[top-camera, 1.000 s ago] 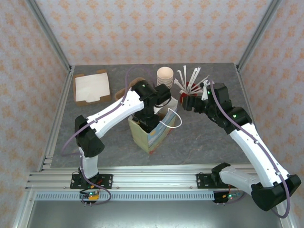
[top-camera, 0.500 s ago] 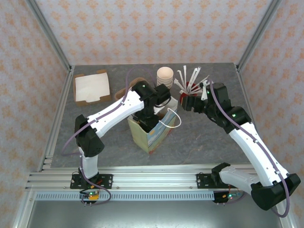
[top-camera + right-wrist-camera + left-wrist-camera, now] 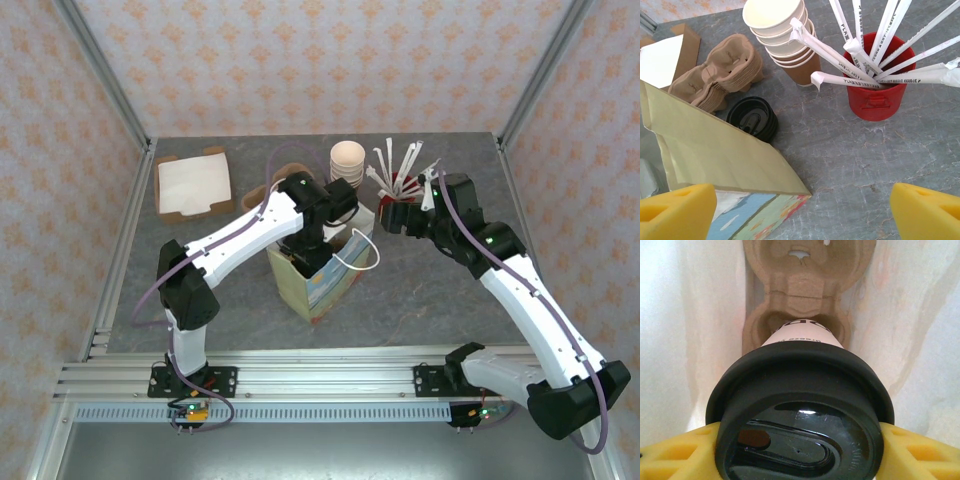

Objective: Pack the takeout coffee

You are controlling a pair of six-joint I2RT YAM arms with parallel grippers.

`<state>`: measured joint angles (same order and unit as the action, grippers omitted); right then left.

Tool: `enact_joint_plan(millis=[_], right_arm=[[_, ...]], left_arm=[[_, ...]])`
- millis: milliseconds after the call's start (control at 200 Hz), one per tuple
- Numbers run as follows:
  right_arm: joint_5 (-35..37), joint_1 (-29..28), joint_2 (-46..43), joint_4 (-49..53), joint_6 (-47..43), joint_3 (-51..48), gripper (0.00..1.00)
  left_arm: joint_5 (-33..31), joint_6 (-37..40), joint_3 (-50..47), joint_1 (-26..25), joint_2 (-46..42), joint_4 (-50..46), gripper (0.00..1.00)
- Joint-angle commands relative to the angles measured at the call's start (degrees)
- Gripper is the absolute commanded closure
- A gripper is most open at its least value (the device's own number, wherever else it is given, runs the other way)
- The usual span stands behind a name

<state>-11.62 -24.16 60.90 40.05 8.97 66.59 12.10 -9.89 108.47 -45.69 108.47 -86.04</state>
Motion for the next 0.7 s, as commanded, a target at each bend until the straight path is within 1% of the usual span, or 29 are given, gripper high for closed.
enact_joint_plan(millis=[0, 260, 445, 555, 696], right_arm=[[-0.1, 0.4, -0.1, 0.6, 0.6, 1.8, 0.1], [0.1, 0.4, -0.2, 0.9, 0.5, 1.5, 0.1], [-0.1, 0.3, -0.2, 0.8, 0.7, 1.5, 0.1], [-0.3, 0.4, -0.2, 0.6, 0.8, 1.5, 0.09], [-0.7, 0.4, 0.0, 0.6, 0.9, 1.5, 0.1]], left_arm=[[0.7, 1.7, -0.6, 0.3, -0.8, 0.4, 0.6], [1.5, 3.4, -1.5, 0.3, -0.8, 0.6, 0.6], [0.8, 4.7, -2.4, 0.3, -1.2, 0.2, 0.61], [-0.6, 4.8, -2.6, 0.4, -1.2, 0.2, 0.61], [-0.1, 4.9, -3.0, 0.4, -1.1, 1.2, 0.61]])
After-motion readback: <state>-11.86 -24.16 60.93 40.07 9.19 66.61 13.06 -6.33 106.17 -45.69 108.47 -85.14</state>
